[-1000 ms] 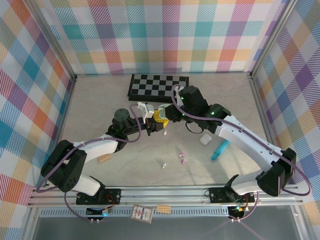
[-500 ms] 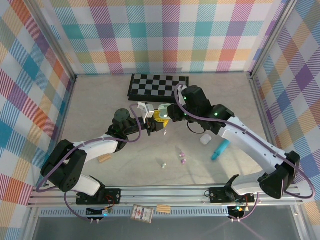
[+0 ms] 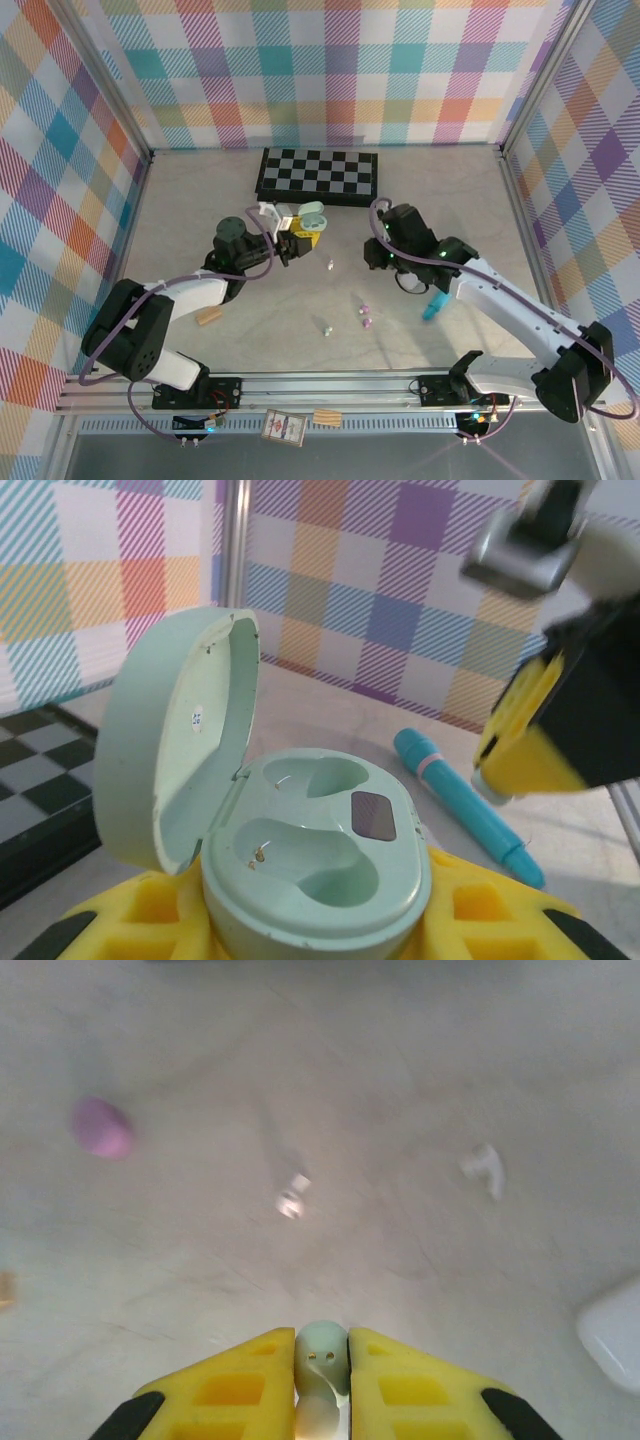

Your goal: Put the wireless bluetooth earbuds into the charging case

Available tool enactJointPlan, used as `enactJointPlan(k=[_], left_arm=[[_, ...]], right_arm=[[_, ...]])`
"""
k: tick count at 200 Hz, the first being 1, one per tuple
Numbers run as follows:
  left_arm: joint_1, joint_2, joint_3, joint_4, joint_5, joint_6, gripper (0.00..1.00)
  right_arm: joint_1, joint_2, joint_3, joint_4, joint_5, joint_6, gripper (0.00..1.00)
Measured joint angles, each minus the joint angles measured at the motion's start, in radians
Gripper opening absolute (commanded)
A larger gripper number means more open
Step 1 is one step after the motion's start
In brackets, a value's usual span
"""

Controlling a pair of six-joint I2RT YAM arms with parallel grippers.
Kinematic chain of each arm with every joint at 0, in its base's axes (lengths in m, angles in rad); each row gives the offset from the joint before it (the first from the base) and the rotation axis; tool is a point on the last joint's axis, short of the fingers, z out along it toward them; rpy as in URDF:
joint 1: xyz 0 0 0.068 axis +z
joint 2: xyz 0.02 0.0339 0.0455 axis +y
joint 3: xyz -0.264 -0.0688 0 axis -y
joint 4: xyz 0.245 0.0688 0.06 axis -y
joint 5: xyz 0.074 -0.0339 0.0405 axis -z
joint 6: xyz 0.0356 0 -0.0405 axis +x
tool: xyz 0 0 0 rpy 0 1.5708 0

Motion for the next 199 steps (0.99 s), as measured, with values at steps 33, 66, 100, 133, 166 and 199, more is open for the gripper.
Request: enactJointPlan(k=[33, 66, 100, 133, 166, 199], left_arm=[[0.003, -0.035, -0.017, 0.01, -0.004, 0.0, 0.29], [0.003, -0.047, -0.018, 0.015, -0.005, 0.0, 0.29], [0.003, -0.047, -0.018, 0.014, -0.006, 0.002, 0.29], [0.003, -0.047, -0.018, 0.014, -0.006, 0.01, 0.29], [0.003, -0.047, -0.018, 0.014, -0.006, 0.019, 0.29], [0.003, -0.047, -0.018, 0.014, -0.005, 0.019, 0.29]], right_arm=[[-0.017, 0.108, -0.13, 0.024, 0.002, 0.055, 0.18], [-0.017, 0.222, -0.158, 0.059, 0.006, 0.082, 0.18], [-0.017, 0.302, -0.158, 0.098, 0.002, 0.098, 0.2], [-0.017, 0.343, -0.15, 0.109, -0.014, 0.107, 0.28], [-0.017, 0.353, -0.126, 0.123, -0.072, 0.116, 0.33], [-0.017, 0.343, -0.114, 0.136, -0.119, 0.125, 0.4]])
